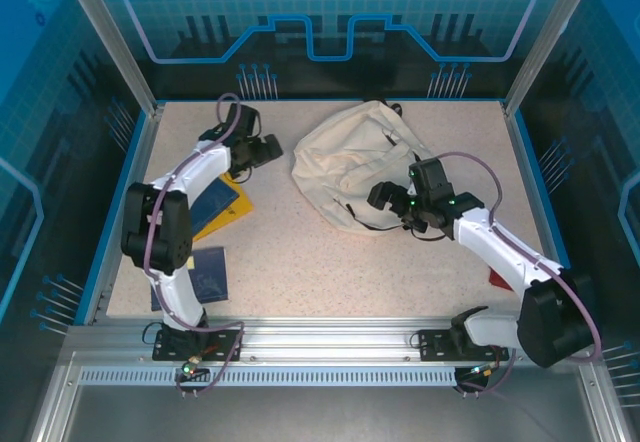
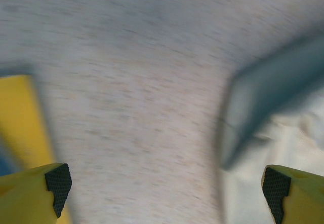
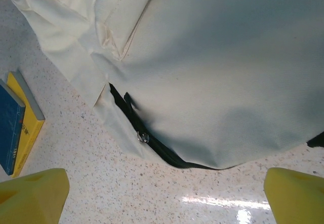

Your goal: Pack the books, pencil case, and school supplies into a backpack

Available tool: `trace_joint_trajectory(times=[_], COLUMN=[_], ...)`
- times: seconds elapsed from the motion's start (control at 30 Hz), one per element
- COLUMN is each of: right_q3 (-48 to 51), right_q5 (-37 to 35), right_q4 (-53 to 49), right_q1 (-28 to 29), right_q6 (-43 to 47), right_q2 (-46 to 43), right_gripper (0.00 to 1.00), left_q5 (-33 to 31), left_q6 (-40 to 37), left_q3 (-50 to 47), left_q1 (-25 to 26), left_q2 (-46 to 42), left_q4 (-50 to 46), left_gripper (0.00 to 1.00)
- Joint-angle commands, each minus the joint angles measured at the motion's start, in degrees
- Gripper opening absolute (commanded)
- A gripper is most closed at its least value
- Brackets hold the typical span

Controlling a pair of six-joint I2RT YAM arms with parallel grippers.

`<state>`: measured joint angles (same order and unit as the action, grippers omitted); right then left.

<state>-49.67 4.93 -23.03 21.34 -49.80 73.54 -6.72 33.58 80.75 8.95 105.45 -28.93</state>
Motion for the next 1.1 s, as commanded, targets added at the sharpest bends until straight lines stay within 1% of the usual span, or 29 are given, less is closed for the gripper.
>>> trace_joint_trajectory(times=[0.0,0.1,0.17,0.4,0.53,0.7,0.9,1.07], right_q3=[-2.9,-3.7,-4.1,-4.8,-4.8,-4.5,-4.2,-4.3], right_q5=[0.6,1.3,1.3,1.2,1.2,0.8,0.6,0.5], right_q4=[0.4,0.5,0.5,0.4,0.1,0.0,0.1,0.6], right_q1=[1.2,1.6,2.0,2.8,2.8,2.9,3.1,3.6], right_q6=[1.2,0.8,0.7,0.4,0.5,0.3,-0.1,-0.6], right_q2=[1.3,2.3,2.7,3.2,3.0,2.5,2.2,2.5], right_gripper=[1.0,1.0,1.0,1.0,1.0,1.0,1.0,0.99], left_q5=[-7.2,-6.7,-6.5,-2.4,0.4,4.8,8.4,10.7], left_q6=[3.4,5.8,6.1,5.2,2.6,1.0,1.7,4.8], left_q3=[-3.2,-4.6,-4.1,-1.2,0.1,-1.7,-6.6,-10.5], left_q1=[-3.5,-7.0,-8.0,-7.2,-5.2,-1.0,5.3,11.3], left_q2=[-1.3,-0.3,1.4,8.2,10.8,10.3,6.7,1.8], left_q4=[-4.8,-4.7,-5.2,-8.0,-10.4,-10.6,-10.2,-9.4], left_gripper=[0.99,0.99,0.99,0.99,0.99,0.98,0.98,0.98])
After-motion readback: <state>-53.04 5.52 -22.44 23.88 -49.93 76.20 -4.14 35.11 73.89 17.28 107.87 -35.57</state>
